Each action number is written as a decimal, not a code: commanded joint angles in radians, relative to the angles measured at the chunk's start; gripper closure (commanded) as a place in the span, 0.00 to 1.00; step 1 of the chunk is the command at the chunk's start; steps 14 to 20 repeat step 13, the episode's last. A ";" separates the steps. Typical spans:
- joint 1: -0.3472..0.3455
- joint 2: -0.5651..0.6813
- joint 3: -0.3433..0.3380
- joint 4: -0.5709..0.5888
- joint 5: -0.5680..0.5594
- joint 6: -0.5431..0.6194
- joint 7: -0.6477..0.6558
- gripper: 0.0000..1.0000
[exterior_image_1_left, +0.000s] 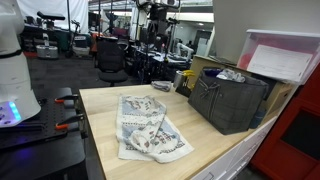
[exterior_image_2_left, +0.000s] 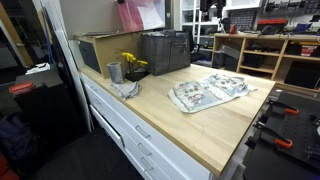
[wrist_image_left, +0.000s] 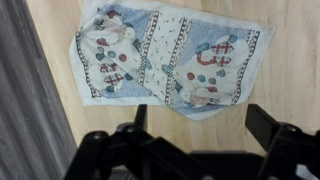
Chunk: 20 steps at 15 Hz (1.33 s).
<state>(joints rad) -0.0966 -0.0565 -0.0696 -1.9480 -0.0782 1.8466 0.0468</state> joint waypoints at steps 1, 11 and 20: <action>-0.001 -0.084 -0.010 -0.010 -0.016 -0.051 -0.017 0.00; 0.001 -0.197 -0.038 -0.039 -0.010 -0.059 -0.174 0.00; 0.002 -0.199 -0.038 -0.043 -0.010 -0.059 -0.176 0.00</action>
